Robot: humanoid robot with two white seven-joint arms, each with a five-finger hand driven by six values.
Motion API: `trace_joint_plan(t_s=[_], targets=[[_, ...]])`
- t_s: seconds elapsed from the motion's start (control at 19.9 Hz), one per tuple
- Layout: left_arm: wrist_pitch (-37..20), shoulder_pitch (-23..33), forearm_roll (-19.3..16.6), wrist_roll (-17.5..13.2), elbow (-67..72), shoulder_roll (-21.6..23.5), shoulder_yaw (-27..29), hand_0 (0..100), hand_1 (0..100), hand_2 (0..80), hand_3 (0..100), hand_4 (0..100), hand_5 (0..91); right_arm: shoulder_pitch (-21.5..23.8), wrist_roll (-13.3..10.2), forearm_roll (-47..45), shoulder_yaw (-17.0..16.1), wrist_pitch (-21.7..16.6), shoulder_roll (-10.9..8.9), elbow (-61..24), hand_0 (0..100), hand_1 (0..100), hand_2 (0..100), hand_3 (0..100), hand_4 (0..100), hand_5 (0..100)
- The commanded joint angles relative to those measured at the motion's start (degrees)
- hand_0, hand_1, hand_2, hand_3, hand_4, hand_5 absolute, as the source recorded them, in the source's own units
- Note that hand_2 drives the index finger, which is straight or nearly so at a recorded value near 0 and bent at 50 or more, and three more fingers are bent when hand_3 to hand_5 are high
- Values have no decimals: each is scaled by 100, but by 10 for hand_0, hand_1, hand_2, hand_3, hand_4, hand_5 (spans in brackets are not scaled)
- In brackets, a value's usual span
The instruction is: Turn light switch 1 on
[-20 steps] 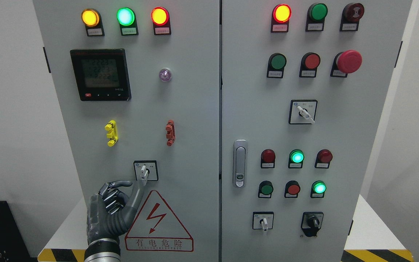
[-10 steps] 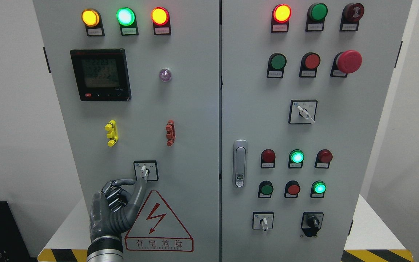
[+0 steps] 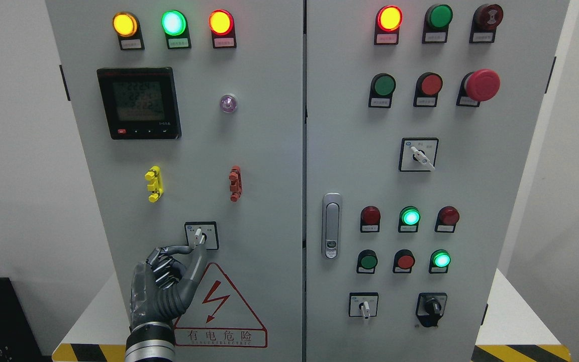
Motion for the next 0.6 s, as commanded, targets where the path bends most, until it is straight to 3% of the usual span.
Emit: trace_joint_plan(t_s=[0.0,0.55], targets=[[8,-32,2,0,105,-6,-32,221,684,519,916,906,868,3,-3,0,0,-2,0,0,307,0,0,0,0,0],[78,-146,2,9,176,-33,-32,221,680,525,918,906,868,3,-3,0,0,-2,0,0,307,0,0,0,0,0]])
